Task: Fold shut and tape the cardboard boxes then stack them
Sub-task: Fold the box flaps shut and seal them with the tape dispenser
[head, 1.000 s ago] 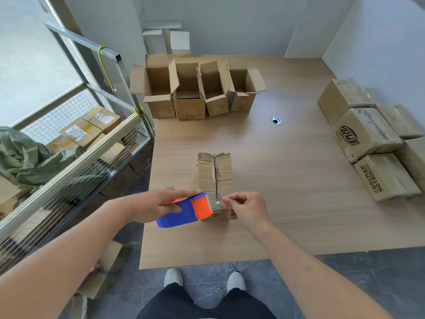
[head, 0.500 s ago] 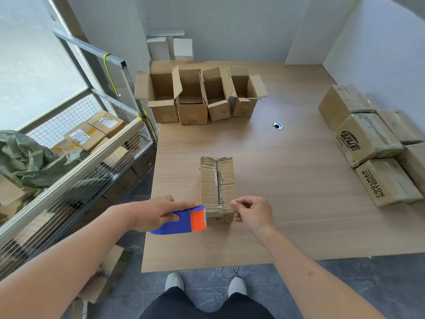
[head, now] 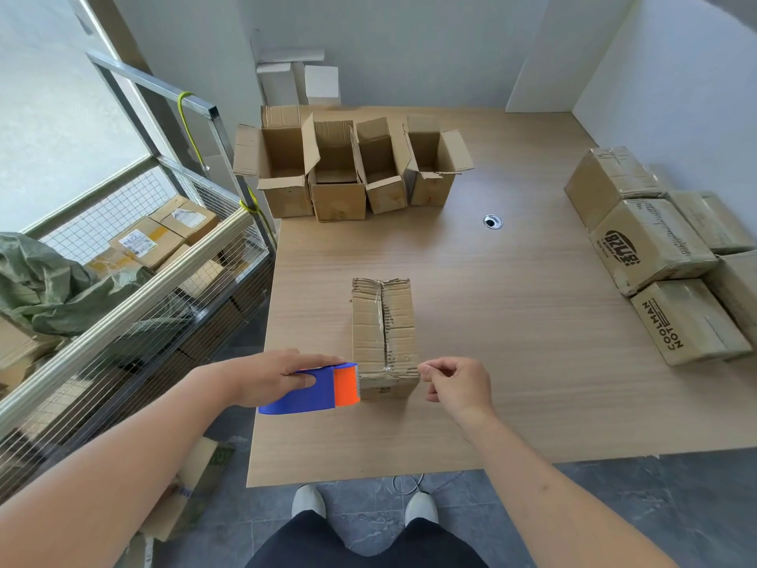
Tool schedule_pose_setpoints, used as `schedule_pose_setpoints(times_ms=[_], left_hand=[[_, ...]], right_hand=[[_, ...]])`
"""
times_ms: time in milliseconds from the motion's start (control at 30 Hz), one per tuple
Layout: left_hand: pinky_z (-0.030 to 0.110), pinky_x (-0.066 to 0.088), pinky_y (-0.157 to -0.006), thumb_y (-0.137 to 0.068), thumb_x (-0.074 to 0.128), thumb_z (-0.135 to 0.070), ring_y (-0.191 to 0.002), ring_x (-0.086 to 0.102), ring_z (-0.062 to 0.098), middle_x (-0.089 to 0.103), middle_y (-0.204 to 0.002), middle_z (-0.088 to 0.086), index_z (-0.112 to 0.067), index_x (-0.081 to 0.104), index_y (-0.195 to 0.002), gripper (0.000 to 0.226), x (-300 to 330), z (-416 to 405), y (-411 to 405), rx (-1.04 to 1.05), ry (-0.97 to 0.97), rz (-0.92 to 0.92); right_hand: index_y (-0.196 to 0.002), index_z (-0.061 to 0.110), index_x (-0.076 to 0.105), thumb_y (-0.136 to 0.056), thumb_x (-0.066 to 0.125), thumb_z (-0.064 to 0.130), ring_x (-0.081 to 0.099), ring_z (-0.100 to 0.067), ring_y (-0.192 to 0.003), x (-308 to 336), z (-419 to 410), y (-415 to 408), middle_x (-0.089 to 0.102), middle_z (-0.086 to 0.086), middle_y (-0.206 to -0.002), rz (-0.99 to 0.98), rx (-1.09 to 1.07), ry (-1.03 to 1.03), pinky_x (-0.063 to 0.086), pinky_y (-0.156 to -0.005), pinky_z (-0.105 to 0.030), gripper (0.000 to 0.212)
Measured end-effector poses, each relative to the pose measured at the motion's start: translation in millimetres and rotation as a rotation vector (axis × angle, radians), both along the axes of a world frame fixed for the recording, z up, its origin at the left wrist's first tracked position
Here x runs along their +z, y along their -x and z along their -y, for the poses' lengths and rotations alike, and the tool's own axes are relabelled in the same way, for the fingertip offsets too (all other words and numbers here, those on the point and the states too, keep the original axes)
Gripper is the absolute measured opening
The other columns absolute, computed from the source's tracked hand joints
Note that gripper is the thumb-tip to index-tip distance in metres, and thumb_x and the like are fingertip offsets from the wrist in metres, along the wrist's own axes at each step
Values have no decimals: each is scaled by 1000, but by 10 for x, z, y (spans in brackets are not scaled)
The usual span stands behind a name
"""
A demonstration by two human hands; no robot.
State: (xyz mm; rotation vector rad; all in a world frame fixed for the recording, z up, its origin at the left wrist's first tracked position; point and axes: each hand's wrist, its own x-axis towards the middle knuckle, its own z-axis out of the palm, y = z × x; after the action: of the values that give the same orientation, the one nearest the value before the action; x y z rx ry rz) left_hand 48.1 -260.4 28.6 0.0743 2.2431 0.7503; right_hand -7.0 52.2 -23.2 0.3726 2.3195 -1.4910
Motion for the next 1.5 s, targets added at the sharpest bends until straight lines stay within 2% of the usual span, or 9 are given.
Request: schedule_pose_setpoints(times_ms=[267,433,500,567,667,867,1133,1367,1500], left_hand=[[45,38,-109,-111,37,-35,-119,50,20,50,-132,-5,-71,27,-144,50,-98,-29,84,9,27,21],[41,34,-109,-111,38,-34,-125,46,19,49,-137,-7,-72,29,-143,51,-119,-27,133,5,21,34],[39,34,-108,-111,38,-34,-127,45,18,48,-139,-9,-71,30,-143,50,-132,-23,143,9,19,39],[37,35,-105,-111,38,-34,-124,46,17,48,-137,-11,-71,31,-143,50,-144,-20,155,17,17,44],[33,37,-96,-111,38,-34,-114,49,11,48,-130,-13,-72,31,-141,49,-140,-32,175,19,15,49],[42,38,-106,-110,39,-35,-120,48,17,48,-135,-8,-77,30,-137,51,-154,-27,147,32,4,33],[39,39,-102,-110,42,-33,-114,52,14,51,-122,-12,-78,25,-139,56,-446,36,-116,138,-123,0],[32,40,-94,-110,44,-32,-108,53,-6,52,-116,-32,-71,32,-143,53,-504,519,-357,223,-159,5],[31,39,-91,-110,41,-33,-107,52,6,53,-115,-12,-77,26,-140,55,-523,413,-267,202,-62,-47]], right_hand=[[-62,36,76,-83,84,21,64,-13,-46,-224,33,2,72,6,-61,-40,-48,-59,62,-55,-34,27],[-78,33,79,-83,84,30,59,-13,-46,-324,-28,62,75,7,-69,33,13,-19,62,-60,-50,8],[-87,36,79,-87,80,37,65,-13,-58,-340,-37,88,77,9,-78,4,94,-71,63,-70,-49,1],[-120,40,70,-96,65,50,71,-19,-98,-368,-48,86,74,10,-117,-33,277,-232,58,-93,-47,27],[-162,25,18,-104,40,55,36,-23,-147,-400,-49,66,31,2,-164,-54,466,-415,37,-116,-44,69],[-164,29,-3,-106,28,51,-15,-19,-157,-433,233,101,-17,0,-170,-619,953,-686,-2,-127,-41,69],[-160,36,27,-103,28,31,18,-26,-156,-699,301,89,21,-4,-169,-870,945,-752,21,-124,-52,57],[-160,38,24,-107,34,39,15,-25,-157,-685,318,124,18,-3,-170,-865,976,-781,16,-126,-50,55],[-161,41,17,-107,33,43,10,-23,-158,-630,322,133,13,-1,-170,-800,1001,-780,10,-127,-49,57]])
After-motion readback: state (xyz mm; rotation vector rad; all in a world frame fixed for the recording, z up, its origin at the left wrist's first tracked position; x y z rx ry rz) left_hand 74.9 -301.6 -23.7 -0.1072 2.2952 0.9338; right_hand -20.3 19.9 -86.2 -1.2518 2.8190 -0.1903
